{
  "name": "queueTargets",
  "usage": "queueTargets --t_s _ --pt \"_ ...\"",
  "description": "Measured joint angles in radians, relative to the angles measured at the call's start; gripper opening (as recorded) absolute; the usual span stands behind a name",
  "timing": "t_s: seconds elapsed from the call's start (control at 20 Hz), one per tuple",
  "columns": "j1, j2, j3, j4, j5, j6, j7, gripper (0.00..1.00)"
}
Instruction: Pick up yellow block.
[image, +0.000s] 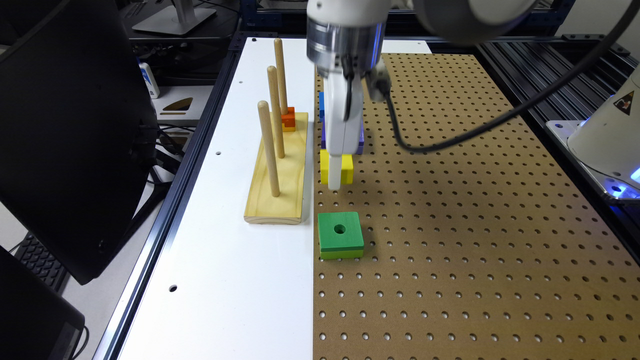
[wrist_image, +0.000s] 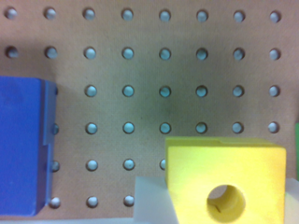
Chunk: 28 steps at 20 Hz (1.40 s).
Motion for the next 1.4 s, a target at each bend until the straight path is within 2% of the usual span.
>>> queueTargets --t_s 0.35,0.55,0.75,0.95,1.1,1.4 --pt "0.0 -0.028 0.001 -0.008 0.0 -0.016 0.0 0.0" --pt "0.0 -0.081 0.002 -0.008 0.0 -0.068 0.001 0.0" --pt "0.0 -0.111 0.002 -0.008 0.0 -0.093 0.002 0.0" --pt "0.0 -0.175 0.004 -0.008 0.0003 -0.154 0.003 0.0" --pt "0.0 -0.198 0.004 -0.008 0.0003 -0.172 0.003 0.0" --pt "0.0 -0.289 0.006 -0.002 0.0023 -0.259 0.003 0.0"
